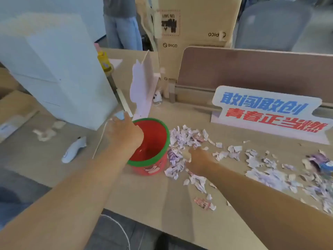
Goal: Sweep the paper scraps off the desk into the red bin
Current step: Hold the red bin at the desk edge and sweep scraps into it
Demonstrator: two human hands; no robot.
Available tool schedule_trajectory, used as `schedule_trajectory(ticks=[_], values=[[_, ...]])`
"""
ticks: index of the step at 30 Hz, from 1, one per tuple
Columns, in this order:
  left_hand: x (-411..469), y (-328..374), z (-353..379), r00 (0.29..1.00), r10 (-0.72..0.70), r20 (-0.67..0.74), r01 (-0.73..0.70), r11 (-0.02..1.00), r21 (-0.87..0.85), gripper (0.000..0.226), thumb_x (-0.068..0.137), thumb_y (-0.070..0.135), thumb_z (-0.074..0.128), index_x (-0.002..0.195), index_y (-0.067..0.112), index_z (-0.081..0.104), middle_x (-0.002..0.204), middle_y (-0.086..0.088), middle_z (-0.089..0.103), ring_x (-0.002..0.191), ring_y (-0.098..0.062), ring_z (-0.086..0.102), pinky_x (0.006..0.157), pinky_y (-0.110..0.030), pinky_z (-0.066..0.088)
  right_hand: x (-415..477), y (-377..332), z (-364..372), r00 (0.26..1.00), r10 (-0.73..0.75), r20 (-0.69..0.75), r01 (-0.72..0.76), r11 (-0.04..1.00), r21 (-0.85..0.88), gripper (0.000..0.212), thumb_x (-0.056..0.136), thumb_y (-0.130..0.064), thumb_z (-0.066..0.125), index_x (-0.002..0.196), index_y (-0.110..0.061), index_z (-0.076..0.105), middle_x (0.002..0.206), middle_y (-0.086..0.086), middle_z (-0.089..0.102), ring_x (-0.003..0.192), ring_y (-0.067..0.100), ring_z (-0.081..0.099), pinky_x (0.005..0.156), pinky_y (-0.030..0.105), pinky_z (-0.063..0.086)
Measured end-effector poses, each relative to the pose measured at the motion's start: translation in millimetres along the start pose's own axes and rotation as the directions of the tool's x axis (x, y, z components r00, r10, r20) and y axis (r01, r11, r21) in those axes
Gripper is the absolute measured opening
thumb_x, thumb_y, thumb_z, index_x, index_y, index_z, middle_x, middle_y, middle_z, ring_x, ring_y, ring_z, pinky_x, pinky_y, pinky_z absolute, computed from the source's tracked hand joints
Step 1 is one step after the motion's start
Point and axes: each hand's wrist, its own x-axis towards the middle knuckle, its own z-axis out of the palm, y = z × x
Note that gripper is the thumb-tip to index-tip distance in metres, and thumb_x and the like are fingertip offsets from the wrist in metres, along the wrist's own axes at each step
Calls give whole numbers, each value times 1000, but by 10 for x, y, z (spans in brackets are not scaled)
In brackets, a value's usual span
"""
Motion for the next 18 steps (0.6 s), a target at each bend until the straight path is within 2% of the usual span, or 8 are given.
schedule_trajectory(ticks=[2, 4, 6, 8, 9, 11, 14, 18], values=[[74, -154, 55, 998, 66, 18, -66, 998, -10, 54, 94, 35, 31, 144, 19, 21, 147, -21, 33, 132, -39, 33, 106, -51, 31, 4, -63, 152, 999, 50, -5, -49, 997, 62, 49, 91, -33, 45, 136, -17, 35, 140, 11, 37, 125, 31, 42, 97, 40, 43], [150, -322, 165, 987, 157, 39, -152, 983, -99, 46, 96, 31, 28, 139, 17, 34, 128, -22, 52, 113, -38, 52, 95, -47, 43, 12, -140, 353, 997, 72, 4, -72, 992, 103, 46, 94, -31, 41, 136, -15, 32, 138, 11, 37, 124, 30, 41, 95, 41, 43], [197, -425, 245, 975, 222, -16, -222, 960, -172, 40, 96, 27, 28, 129, 14, 47, 107, -21, 60, 97, -38, 57, 86, -46, 48, 57, -226, 468, 994, 105, -12, -102, 985, 137, 45, 95, -31, 40, 136, -15, 31, 135, 11, 38, 122, 29, 41, 93, 41, 43], [292, -500, 243, 973, 214, -91, -231, 931, -282, 28, 94, 22, 32, 97, 8, 56, 85, -19, 59, 80, -39, 57, 73, -43, 50, 127, -324, 476, 993, 110, -53, -100, 983, 151, 44, 95, -30, 40, 136, -16, 31, 135, 11, 39, 122, 29, 42, 92, 41, 43], [371, -541, 232, 979, 193, -67, -204, 915, -349, 26, 93, 19, 33, 76, 7, 49, 73, -15, 55, 71, -37, 54, 64, -40, 46, 192, -371, 482, 992, 109, -69, -97, 984, 150, 44, 95, -30, 40, 136, -16, 31, 135, 11, 39, 122, 29, 42, 93, 41, 43], [460, -568, 197, 984, 172, 54, -134, 897, -422, 37, 94, 19, 32, 57, 13, 33, 56, -6, 42, 60, -29, 43, 56, -34, 33, 298, -426, 452, 987, 116, -111, -98, 983, 155, 43, 95, -29, 40, 135, -15, 35, 135, 12, 41, 121, 29, 44, 95, 41, 43], [517, -602, 170, 980, 183, 79, -123, 868, -481, 46, 96, 25, 34, 52, 13, 29, 51, -4, 36, 55, -25, 38, 55, -33, 28, 415, -540, 438, 975, 158, -156, -127, 973, 195, 35, 91, -26, 43, 124, -13, 47, 124, 11, 49, 112, 30, 50, 88, 41, 46], [642, -506, 89, 982, 172, -78, -185, 795, -578, 44, 95, 24, 41, 52, 13, 33, 49, -4, 36, 48, -20, 34, 50, -31, 28, 616, -650, 404, 975, 140, -170, -112, 979, 168, 25, 82, -13, 41, 102, -8, 56, 105, 13, 57, 95, 30, 56, 71, 36, 45]])
